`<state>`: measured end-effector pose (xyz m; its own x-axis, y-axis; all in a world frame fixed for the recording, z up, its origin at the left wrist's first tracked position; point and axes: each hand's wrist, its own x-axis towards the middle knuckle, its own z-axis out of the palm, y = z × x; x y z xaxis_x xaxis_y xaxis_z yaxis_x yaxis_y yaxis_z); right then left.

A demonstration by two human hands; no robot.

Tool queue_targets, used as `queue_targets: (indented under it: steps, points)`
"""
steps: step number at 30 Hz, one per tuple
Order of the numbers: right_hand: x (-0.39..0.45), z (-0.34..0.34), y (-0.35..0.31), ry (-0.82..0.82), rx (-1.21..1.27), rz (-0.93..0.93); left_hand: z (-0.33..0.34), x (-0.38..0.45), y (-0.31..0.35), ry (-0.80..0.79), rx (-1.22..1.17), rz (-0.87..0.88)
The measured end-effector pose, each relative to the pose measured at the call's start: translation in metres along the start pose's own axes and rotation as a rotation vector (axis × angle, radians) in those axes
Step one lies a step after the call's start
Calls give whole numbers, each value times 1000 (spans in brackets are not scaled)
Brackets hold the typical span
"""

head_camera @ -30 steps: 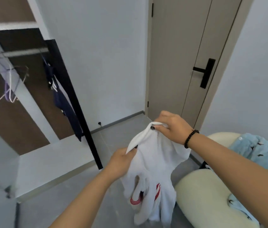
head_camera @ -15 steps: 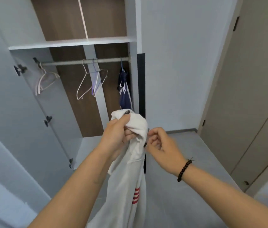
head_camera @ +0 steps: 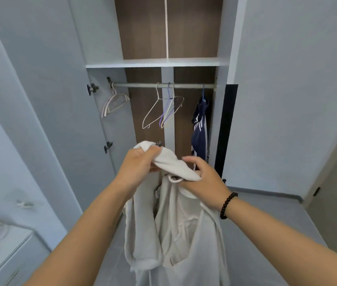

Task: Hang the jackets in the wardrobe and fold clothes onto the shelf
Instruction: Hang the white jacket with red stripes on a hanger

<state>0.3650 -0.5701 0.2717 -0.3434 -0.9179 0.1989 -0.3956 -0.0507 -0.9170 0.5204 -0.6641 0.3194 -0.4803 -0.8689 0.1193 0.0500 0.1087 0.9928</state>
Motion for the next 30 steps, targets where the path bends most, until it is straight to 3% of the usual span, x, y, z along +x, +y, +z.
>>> queue_targets:
  steps: [5,9,14,18,23,27,30]
  points:
    - [29,17,-4,-248,-196,-6,-15,15,-7,-15,43,68]
    - [59,25,-15,-183,91,57,-36,38,-25,46,9,71]
    - [97,41,-32,-147,98,65,-65,57,-79,-216,-43,37]
    - [126,57,-43,-126,62,99,-77,69,-128,-330,92,-67]
    - [160,72,-52,-61,91,43,-79,94,-159,-272,330,15]
    - [183,73,-55,58,127,33,-96,117,-179,-315,451,97]
    - [194,68,-52,187,142,71,-124,134,-192,-280,518,61]
